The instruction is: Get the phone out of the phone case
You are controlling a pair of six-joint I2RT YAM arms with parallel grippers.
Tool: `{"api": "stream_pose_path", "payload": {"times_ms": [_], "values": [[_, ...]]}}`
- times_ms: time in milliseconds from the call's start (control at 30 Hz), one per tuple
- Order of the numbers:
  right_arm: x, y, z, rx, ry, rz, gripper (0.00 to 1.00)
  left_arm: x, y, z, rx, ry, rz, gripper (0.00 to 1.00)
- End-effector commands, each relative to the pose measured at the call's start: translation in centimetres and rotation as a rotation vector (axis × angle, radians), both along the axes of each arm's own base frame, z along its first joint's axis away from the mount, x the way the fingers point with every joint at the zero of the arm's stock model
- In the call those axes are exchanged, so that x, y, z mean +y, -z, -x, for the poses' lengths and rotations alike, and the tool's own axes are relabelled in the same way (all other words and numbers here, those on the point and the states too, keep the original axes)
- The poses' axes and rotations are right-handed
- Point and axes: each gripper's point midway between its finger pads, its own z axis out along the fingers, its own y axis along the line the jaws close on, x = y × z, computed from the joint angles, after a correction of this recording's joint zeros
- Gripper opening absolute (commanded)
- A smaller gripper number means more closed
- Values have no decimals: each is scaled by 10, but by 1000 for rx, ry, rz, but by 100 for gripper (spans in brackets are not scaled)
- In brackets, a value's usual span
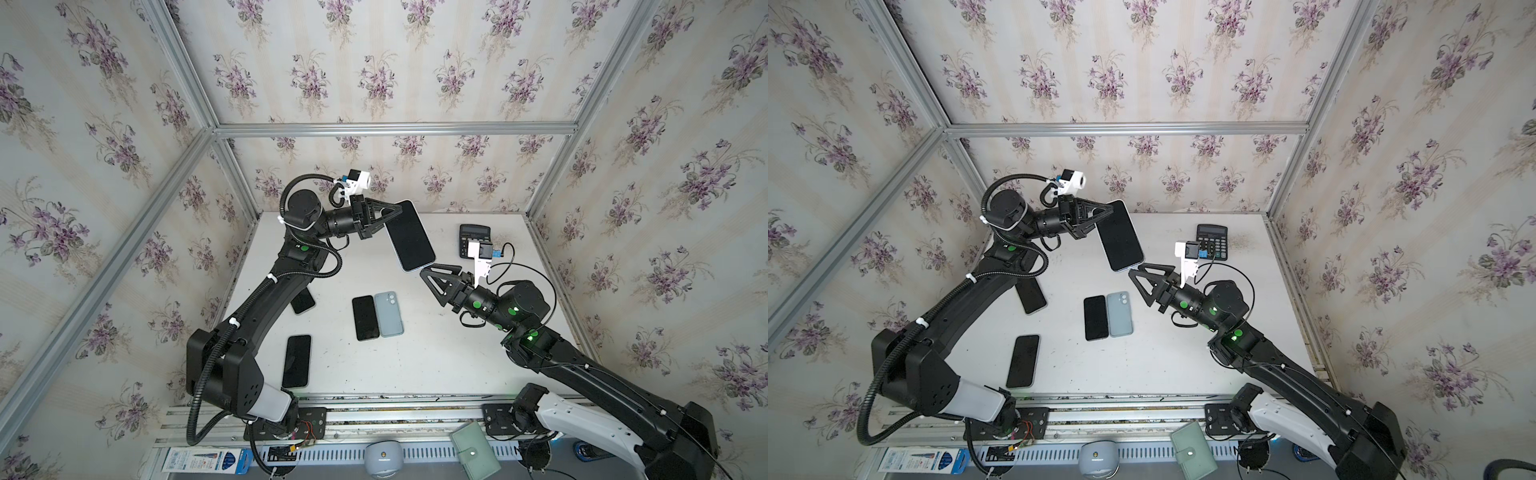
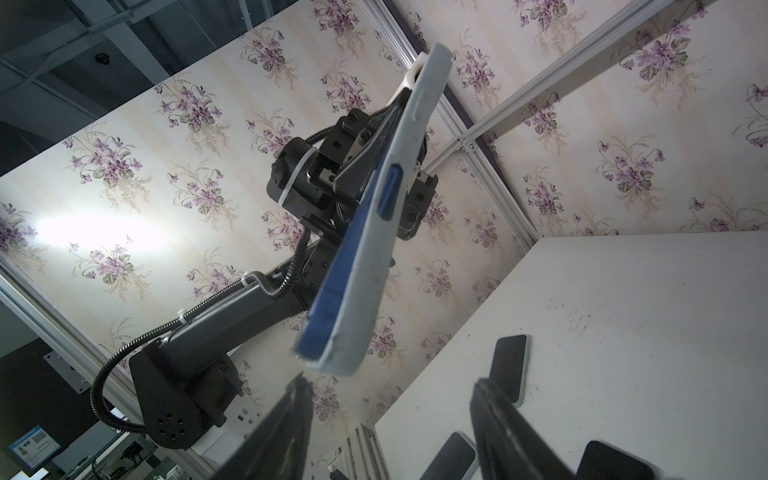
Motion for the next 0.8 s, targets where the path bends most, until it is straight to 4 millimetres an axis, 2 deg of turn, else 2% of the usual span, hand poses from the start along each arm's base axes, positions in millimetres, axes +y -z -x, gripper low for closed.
{"api": "stream_pose_path", "payload": {"times_ms": [0, 433, 767], "values": [[-2, -22, 1, -50, 7, -54, 65, 3, -13, 8, -51, 13, 29, 0], [-1, -19, -7, -27, 25, -67, 65, 4, -15, 12, -70, 19, 39, 0], [-6, -10, -22, 20, 95, -96, 61, 1, -20, 22, -94, 43, 55, 0]]}}
